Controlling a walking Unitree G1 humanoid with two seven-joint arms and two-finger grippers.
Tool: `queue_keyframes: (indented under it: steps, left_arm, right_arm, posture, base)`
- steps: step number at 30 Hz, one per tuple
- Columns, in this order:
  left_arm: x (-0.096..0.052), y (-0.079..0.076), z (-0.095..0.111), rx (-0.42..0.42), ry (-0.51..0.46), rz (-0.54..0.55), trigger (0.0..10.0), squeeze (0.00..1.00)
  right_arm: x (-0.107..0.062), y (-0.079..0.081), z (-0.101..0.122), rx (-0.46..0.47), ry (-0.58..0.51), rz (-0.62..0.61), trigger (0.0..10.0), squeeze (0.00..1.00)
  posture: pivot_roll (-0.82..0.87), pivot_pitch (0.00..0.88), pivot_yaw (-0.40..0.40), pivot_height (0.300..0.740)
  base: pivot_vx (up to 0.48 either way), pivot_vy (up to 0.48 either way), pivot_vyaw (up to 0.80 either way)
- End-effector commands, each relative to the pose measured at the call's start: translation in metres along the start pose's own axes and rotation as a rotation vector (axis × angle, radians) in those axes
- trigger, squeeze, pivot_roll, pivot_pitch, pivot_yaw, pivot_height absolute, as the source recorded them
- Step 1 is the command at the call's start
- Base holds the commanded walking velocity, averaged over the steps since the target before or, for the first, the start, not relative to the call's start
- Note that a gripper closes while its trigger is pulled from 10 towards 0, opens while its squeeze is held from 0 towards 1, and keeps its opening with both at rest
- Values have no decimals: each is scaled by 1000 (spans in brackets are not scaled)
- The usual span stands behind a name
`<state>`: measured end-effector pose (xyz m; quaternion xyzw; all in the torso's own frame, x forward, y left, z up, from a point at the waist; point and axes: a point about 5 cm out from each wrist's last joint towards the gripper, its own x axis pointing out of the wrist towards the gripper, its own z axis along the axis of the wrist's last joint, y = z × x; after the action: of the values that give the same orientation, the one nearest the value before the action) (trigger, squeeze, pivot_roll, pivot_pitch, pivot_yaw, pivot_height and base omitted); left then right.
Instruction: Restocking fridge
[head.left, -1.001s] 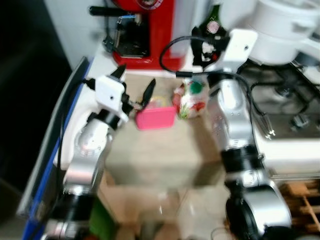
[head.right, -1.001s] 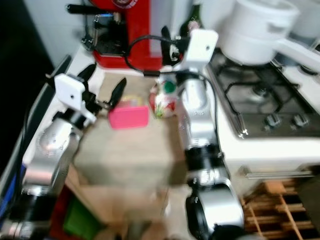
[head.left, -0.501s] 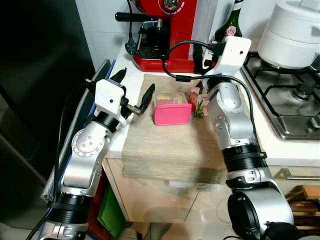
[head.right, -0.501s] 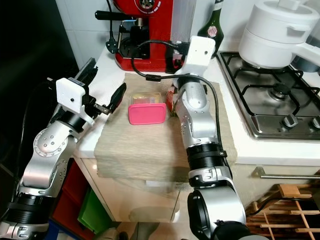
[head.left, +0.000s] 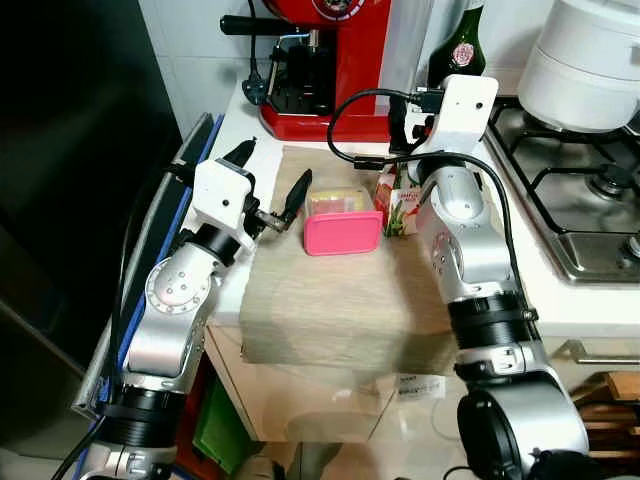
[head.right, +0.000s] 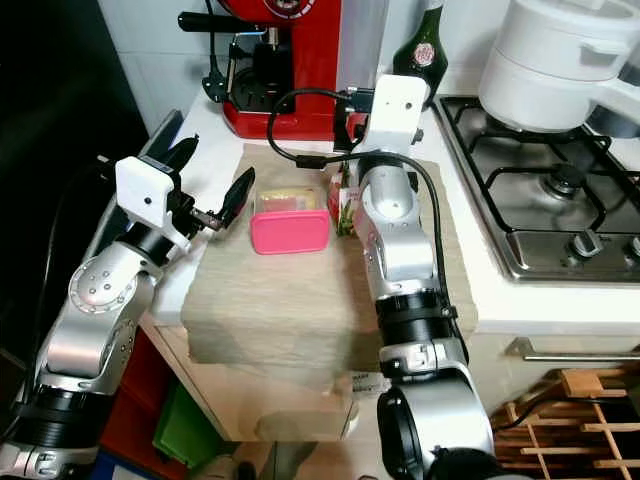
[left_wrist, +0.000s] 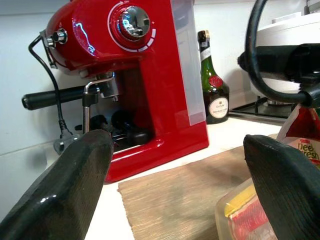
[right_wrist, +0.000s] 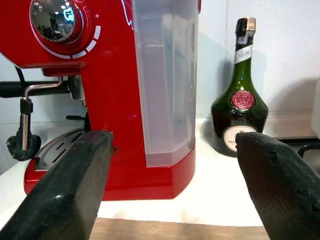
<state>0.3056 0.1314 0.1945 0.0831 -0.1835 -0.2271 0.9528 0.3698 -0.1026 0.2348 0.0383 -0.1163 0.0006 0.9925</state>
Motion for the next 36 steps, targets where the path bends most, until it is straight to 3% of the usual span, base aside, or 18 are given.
queue_keyframes:
  steps: [1, 5, 17, 20, 21, 24, 25, 29, 36]
  left_arm:
    - [-2, 1, 2, 17, 2, -8, 10000, 0]
    - [-2, 1, 3, 24, 4, -6, 10000, 0]
    - [-3, 2, 2, 26, 10, -1, 10000, 0]
    - [-2, 2, 2, 29, 10, -5, 10000, 0]
    - [-2, 2, 2, 30, 10, -5, 10000, 0]
    - [-2, 2, 2, 31, 10, -6, 10000, 0]
    - [-2, 2, 2, 32, 10, -6, 10000, 0]
    - [-2, 2, 2, 34, 13, -6, 10000, 0]
    - [-3, 1, 2, 37, 16, -11, 10000, 0]
  right_arm:
    - [-2, 0, 2, -6, 6, -9, 10000, 1000]
    - [-5, -6, -8, 8, 54, -37, 10000, 1000]
    - [-15, -14, -7, -39, 79, -40, 10000, 1000]
    - [-15, -13, -18, -33, 153, -33, 10000, 1000]
    - [-15, -13, -20, -28, 172, -33, 10000, 733]
    - [-16, -12, -25, -15, 198, -29, 10000, 733]
    - [-17, -11, -32, 6, 241, -23, 10000, 0]
    - [-21, -8, -45, 47, 321, -9, 10000, 0]
    - [-24, -7, -51, 102, 369, -7, 10000, 0]
  posture:
    - [90, 0, 21, 740]
    - [96, 0, 13, 740]
    - [86, 0, 16, 740]
    - [85, 0, 17, 740]
    - [86, 0, 16, 740]
    - [88, 0, 15, 740]
    - [89, 0, 15, 740]
    - [91, 0, 17, 740]
    - [89, 0, 18, 740]
  base:
    - [0, 0, 0]
    - [0, 0, 0]
    - [0, 0, 0]
    - [0, 0, 0]
    - [0, 0, 0]
    - [0, 0, 0]
    - [0, 0, 0]
    - [0, 0, 0]
    - [0, 0, 0]
